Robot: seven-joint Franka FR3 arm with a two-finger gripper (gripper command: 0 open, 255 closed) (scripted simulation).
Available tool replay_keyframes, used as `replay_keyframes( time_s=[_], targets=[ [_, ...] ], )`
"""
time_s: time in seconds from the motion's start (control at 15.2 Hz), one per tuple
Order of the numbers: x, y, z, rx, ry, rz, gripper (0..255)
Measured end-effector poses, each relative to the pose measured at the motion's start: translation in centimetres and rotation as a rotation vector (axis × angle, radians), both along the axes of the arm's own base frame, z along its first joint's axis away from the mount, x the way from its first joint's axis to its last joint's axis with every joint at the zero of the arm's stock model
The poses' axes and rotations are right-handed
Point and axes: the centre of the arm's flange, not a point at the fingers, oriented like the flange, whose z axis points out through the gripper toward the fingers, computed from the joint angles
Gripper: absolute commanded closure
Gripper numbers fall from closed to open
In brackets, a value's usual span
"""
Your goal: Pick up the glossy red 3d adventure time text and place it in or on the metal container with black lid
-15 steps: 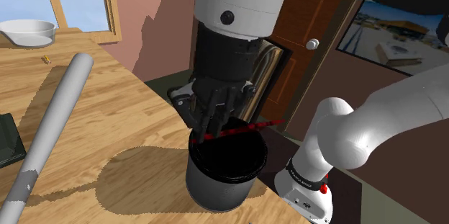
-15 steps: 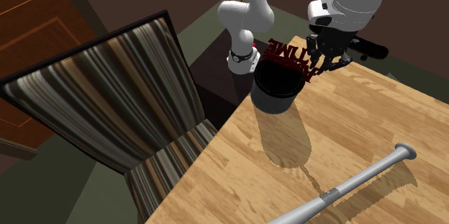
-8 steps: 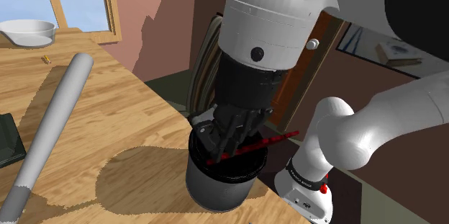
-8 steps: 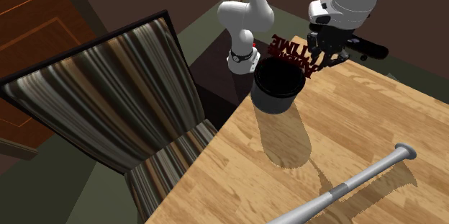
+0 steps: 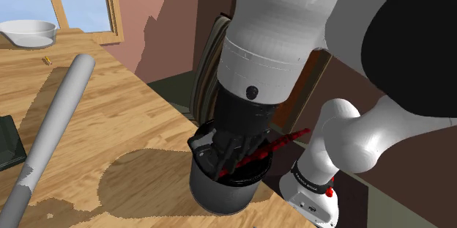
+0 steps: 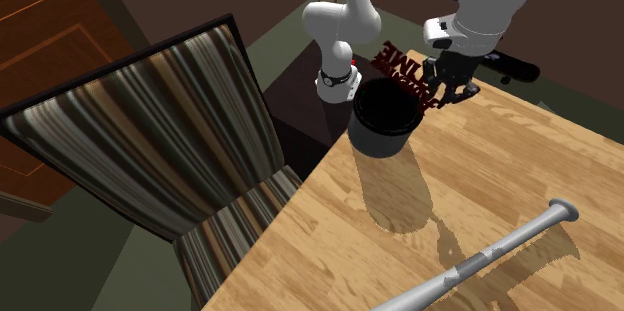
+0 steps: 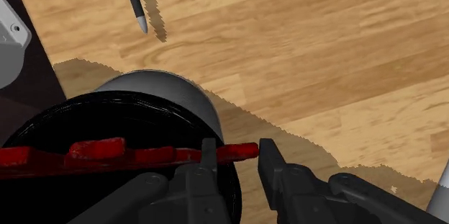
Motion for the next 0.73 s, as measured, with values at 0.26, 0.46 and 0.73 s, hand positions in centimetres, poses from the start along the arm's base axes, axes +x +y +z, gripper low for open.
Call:
replay_keyframes(
  time_s=[0.26, 0.46, 0.73],
  targets=[
    [-0.3, 0.1, -1.8, 0.031, 0.035, -0.009, 255],
    [0.1, -0.2, -2.7, -0.007, 0.013, -0.005, 255],
    [-1.0, 1.4, -3.3, -0.044, -0.001, -0.019, 0]
  ],
)
